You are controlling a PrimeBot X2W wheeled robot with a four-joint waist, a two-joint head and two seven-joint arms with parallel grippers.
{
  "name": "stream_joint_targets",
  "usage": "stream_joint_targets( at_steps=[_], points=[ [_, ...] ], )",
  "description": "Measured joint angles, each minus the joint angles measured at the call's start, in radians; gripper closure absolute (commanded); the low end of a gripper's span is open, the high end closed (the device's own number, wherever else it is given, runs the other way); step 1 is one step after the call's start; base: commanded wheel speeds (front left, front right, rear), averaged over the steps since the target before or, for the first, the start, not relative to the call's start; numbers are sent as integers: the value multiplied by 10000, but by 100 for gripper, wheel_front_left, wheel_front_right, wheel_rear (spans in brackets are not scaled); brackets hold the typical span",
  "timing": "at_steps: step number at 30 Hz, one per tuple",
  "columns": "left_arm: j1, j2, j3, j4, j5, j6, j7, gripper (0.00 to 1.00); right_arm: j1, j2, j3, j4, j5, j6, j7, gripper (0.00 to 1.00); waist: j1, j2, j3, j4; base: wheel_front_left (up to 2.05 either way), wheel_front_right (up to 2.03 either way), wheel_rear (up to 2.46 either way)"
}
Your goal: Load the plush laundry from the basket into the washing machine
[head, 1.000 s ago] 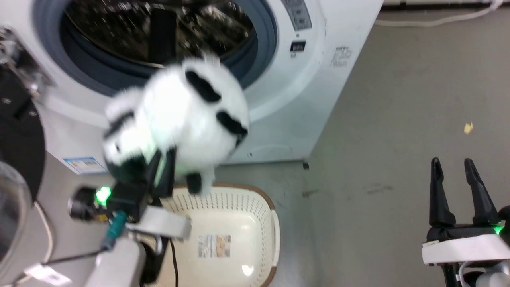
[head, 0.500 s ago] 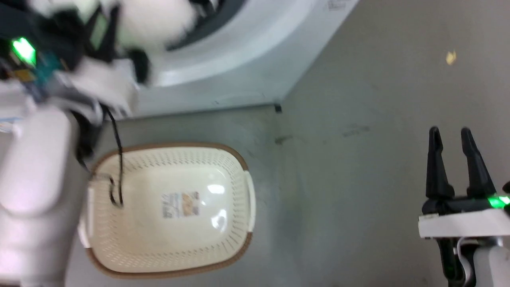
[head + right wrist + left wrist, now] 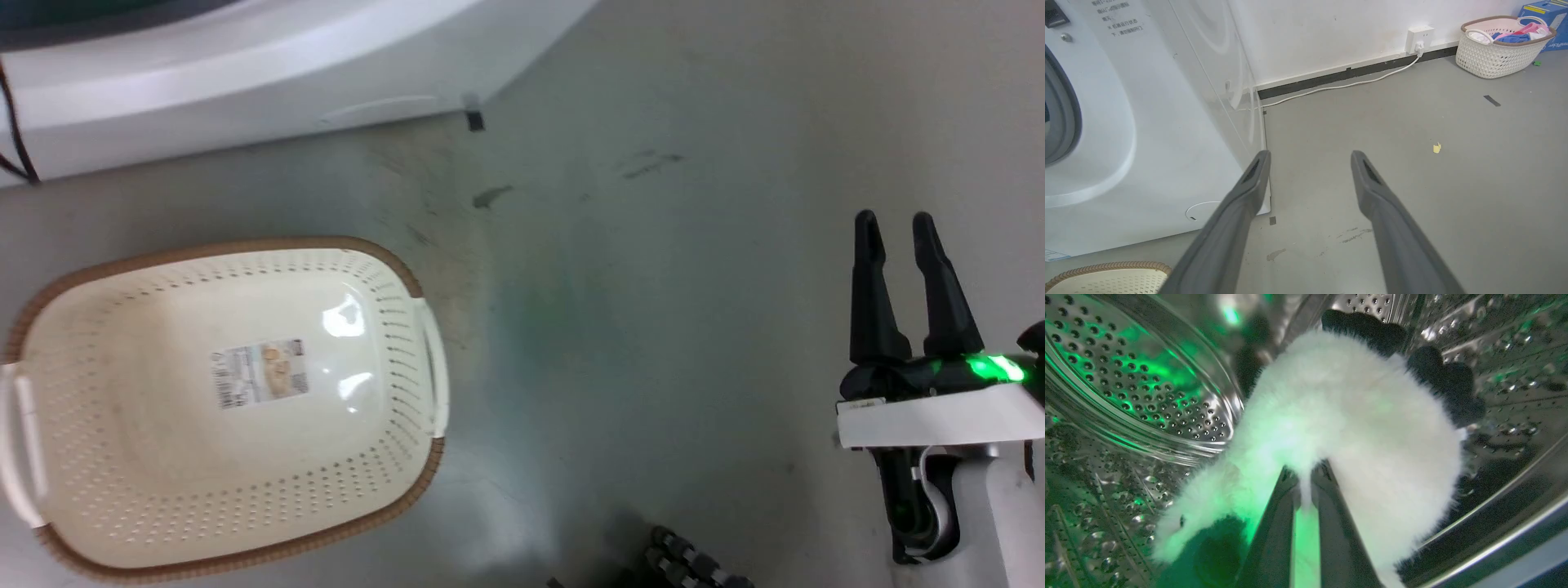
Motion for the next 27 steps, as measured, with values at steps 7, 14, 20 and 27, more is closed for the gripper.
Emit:
stream_joint_targets(
  at_steps=[7,14,20,27],
  points=[
    [-945,-13,-560,2033,184,-92,826,100,-100,0,104,81,127,0,0,0,0,0,427,-312,0,0,0],
    [-1235,-44,-821,2892,61,-105,491,100,-267,0,44,100,150,0,0,0,-1,0,399,-219,0,0,0],
    [-1146,-242,-957,3551,-69,-148,-224,0,-263,0,-184,107,-128,0,0,0,-1,0,-6,-13,0,0,0],
    [165,-888,-895,4303,-602,-144,-1649,0,-134,-2,-723,36,-890,2,0,0,-2,0,-1070,405,0,0,0]
  ],
)
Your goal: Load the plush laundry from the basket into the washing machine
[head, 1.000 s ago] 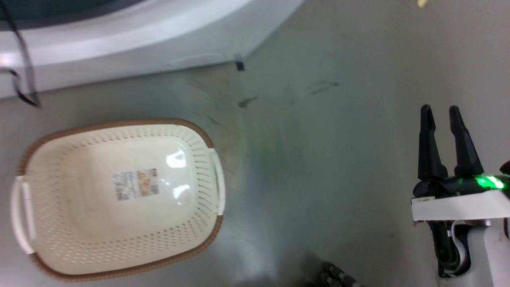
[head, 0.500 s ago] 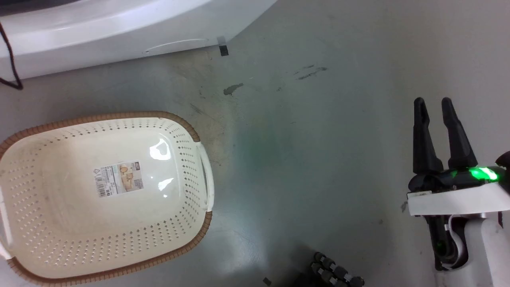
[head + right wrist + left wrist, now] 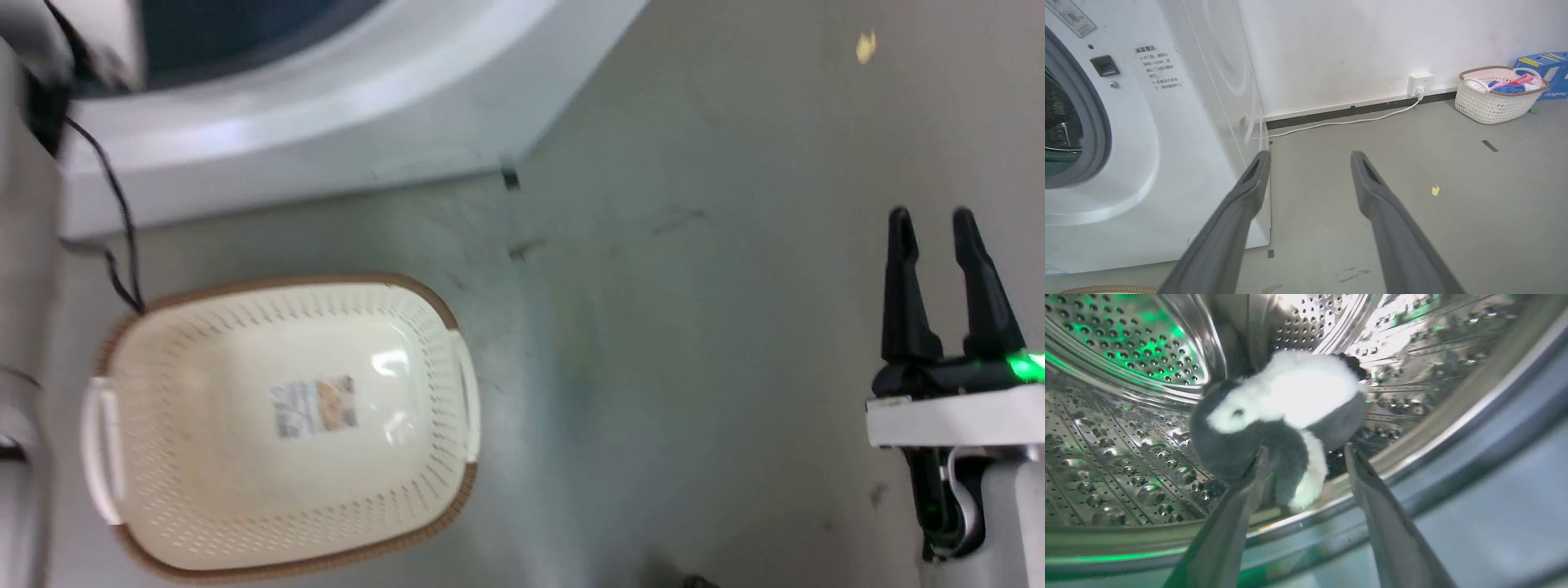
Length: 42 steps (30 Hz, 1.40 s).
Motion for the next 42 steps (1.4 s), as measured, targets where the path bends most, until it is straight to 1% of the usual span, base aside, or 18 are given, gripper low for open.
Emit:
stream_joint_targets(
  at_steps=[3,4,5,8,9,10,11,12,13,14,15,16,17,18,19,25,32,42],
  points=[
    [825,-251,102,274,-314,-2,-828,0,266,2,-161,-21,-372,0,-2,0,0,0,-645,242,0,0,0],
    [1455,-468,221,364,-600,-2,-1425,0,496,2,-270,-38,-568,0,-2,0,-1,0,-1124,422,0,0,0],
    [1455,-468,221,364,-600,-2,-1425,0,496,2,-270,-38,-568,0,-2,0,-1,0,-1124,422,0,0,0],
    [2575,-884,353,198,-945,-6,-1875,0,915,2,-349,-69,-865,0,-2,0,-2,0,-1890,724,0,0,0],
    [3431,-1137,426,-305,-1143,-8,-1962,0,1132,4,-368,-88,-1047,-2,-2,0,-3,0,-2414,944,0,0,0],
    [3431,-1137,426,-305,-1143,-8,-1962,0,1132,4,-368,-88,-1047,-2,-2,0,-3,0,-2414,944,0,0,0],
    [4430,-1344,723,-1478,-1356,10,-1975,0,1334,2,-412,-150,-1183,-2,-4,0,-3,0,-2926,1184,0,0,0],
    [4430,-1344,723,-1478,-1356,10,-1975,0,1334,2,-412,-150,-1183,-2,-4,0,-3,0,-2926,1184,0,0,0],
    [5456,-1496,934,-2755,-1371,75,-1977,0,1571,2,-451,-184,-1340,-2,-6,0,-5,0,-3401,1447,0,0,0],
    [6054,-1615,1058,-3384,-1373,155,-1977,0,1701,0,-481,-188,-1415,-2,-6,0,-4,0,-3632,1591,0,0,0],
    [6054,-1615,1058,-3384,-1373,155,-1977,0,1701,0,-481,-188,-1415,-2,-6,0,-4,0,-3632,1591,0,0,0],
    [7318,-1854,1310,-4567,-1373,349,-1977,0,1951,0,-506,-188,-1549,-2,-6,0,-4,0,-4062,1882,0,0,0],
    [7318,-1854,1310,-4567,-1373,349,-1977,0,1951,0,-506,-188,-1549,-2,-6,0,-4,0,-4062,1882,0,0,0],
    [8504,-2084,1503,-5559,-1344,535,-1977,0,2182,2,-525,-190,-1634,-2,-6,0,-5,-1,-4420,2201,0,0,0],
    [9039,-2199,1569,-6011,-1308,627,-1977,0,2296,2,-554,-190,-1680,-2,-6,0,-5,0,-4576,2377,0,0,0],
    [11471,-2681,1756,-7762,-917,899,-1975,0,2819,4,-270,-121,-2061,-2,-6,0,-3,-1,-5391,3241,0,0,0],
    [12984,-3131,2019,-8723,-575,1041,-1977,0,3193,4,56,176,-2259,-2,-6,0,-1,-1,-6054,3742,0,0,0],
    [13648,-3524,2322,-8778,-115,1202,-1977,0,3418,4,403,353,-2374,-2,-6,0,1,-1,-6269,3798,0,0,0]
  ],
)
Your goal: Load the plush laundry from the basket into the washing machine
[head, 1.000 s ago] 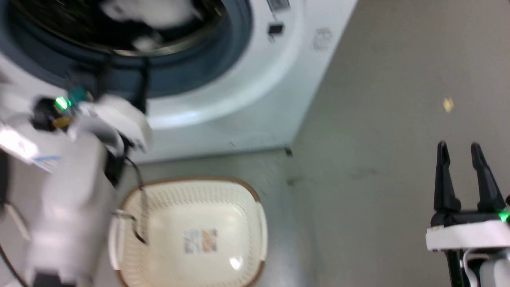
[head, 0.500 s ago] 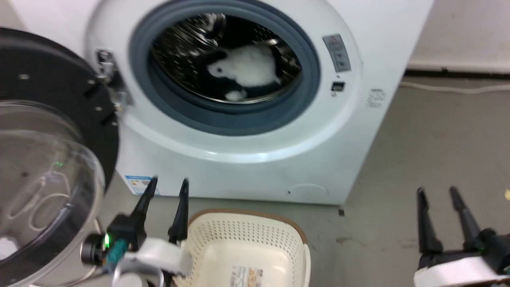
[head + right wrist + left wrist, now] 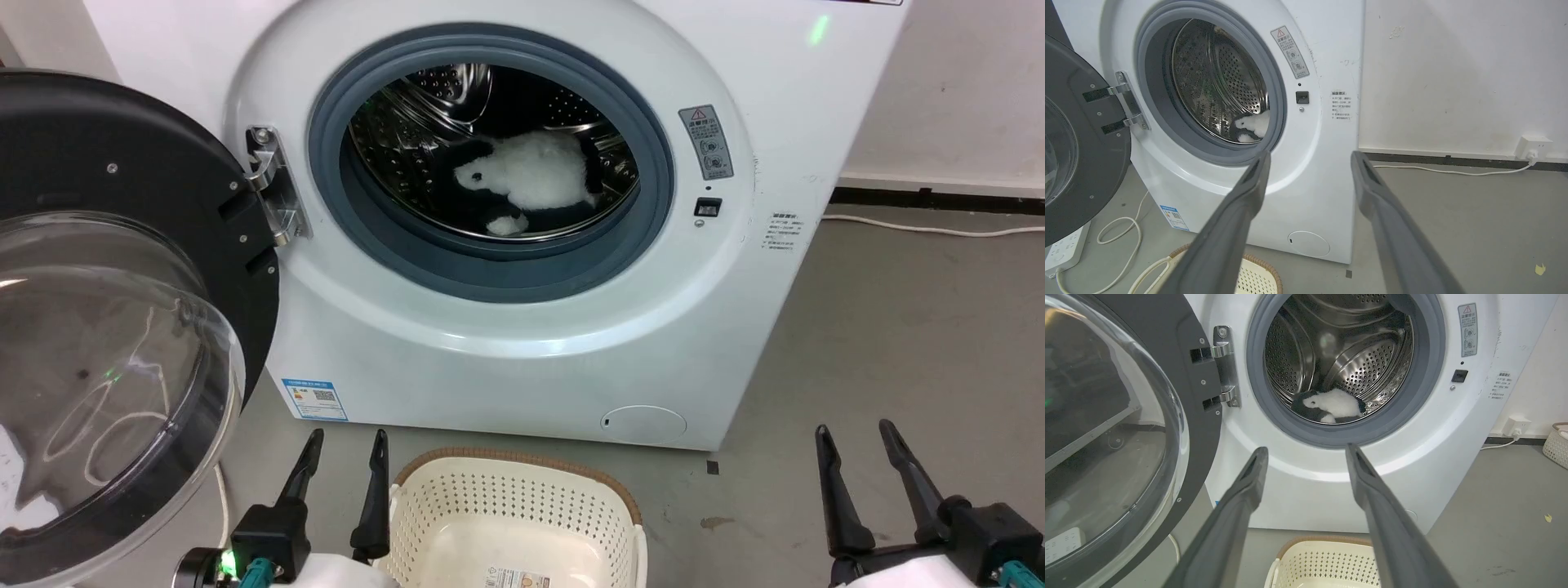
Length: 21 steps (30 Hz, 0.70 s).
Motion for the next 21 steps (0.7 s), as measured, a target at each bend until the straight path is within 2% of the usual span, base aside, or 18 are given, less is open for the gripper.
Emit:
stream_joint_targets(
  at_steps=[7,8,21],
  points=[
    [0,-117,79,48,96,-125,0,0,11,0,71,12,4,0,0,0,0,0,-3,18,0,0,0],
    [-2,-115,79,54,90,-144,8,100,9,0,71,13,8,0,2,100,0,0,0,20,0,0,0],
    [-5,-109,96,-8,104,-146,190,100,3,0,84,-2,0,0,192,100,0,0,0,36,0,0,0]
  ],
)
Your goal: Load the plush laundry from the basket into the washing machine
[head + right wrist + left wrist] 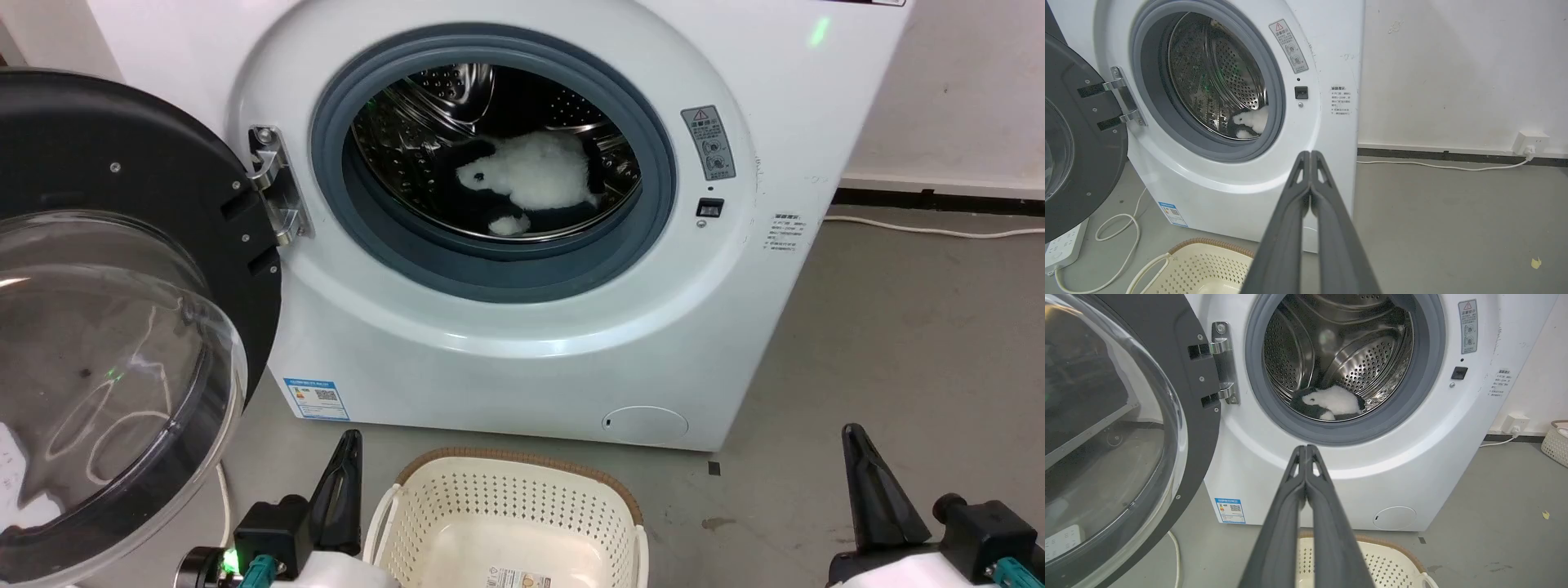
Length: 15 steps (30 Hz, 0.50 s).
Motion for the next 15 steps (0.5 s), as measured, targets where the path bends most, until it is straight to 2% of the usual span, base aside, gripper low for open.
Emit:
stream_joint_targets(
  at_steps=[15],
  points=[
    [0,-6,163,-203,217,6,288,100,-33,0,58,-88,-169,2,295,100,0,0,2,24,0,0,0]
  ],
)
